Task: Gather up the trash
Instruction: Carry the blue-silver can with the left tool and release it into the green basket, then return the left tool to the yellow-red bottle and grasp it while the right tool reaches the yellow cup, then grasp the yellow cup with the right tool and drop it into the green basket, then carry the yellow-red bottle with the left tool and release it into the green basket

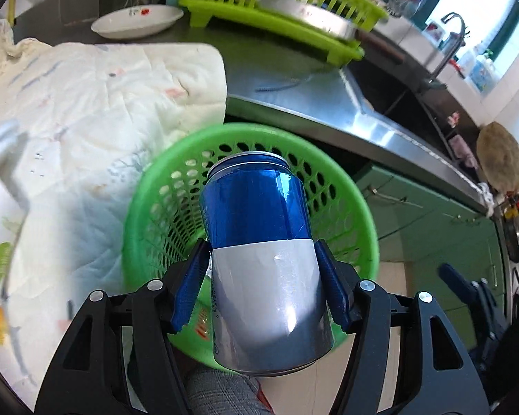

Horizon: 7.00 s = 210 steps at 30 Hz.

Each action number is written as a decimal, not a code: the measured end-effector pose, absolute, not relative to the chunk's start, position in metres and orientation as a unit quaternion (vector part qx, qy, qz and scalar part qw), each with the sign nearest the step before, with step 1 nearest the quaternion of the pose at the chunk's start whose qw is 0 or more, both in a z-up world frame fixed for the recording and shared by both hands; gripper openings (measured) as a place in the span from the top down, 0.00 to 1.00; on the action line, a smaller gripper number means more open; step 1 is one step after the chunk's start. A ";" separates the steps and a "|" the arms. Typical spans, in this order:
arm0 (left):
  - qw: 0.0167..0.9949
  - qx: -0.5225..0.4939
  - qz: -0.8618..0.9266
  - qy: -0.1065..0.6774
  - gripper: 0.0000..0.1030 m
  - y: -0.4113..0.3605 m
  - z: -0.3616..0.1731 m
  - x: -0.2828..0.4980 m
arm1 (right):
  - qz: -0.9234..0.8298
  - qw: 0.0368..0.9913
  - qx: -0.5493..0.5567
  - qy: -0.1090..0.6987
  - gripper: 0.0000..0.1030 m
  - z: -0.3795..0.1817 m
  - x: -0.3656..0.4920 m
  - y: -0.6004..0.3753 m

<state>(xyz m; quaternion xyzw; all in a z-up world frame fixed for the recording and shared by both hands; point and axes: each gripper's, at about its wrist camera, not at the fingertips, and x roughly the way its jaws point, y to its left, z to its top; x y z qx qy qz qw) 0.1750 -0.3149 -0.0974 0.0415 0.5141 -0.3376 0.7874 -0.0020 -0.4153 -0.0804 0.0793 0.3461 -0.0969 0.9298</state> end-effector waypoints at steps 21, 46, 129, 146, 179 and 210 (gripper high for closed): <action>0.801 0.050 -0.317 0.505 0.33 -0.296 -0.101 0.174 | -0.104 0.925 0.103 0.351 0.23 -0.087 -0.013 -0.416; 0.909 -0.035 -0.031 0.413 0.20 -0.035 0.007 0.166 | 0.022 0.944 0.056 0.324 0.19 -0.036 0.045 -0.300; 0.874 -0.137 -0.021 0.466 0.29 0.121 -0.050 0.180 | 0.075 0.911 0.177 0.365 0.73 -0.047 0.169 -0.116; 0.884 -0.128 -0.061 0.445 0.29 0.082 -0.022 0.154 | 0.150 0.911 0.192 0.333 0.74 -0.011 0.102 -0.140; 0.860 -0.039 -0.249 0.443 0.29 -0.169 0.005 0.161 | -0.053 0.908 0.197 0.366 0.51 -0.101 0.069 -0.401; 0.772 0.061 -0.336 0.536 0.28 -0.403 -0.153 0.180 | -0.122 0.919 0.211 0.310 0.33 -0.106 -0.035 -0.463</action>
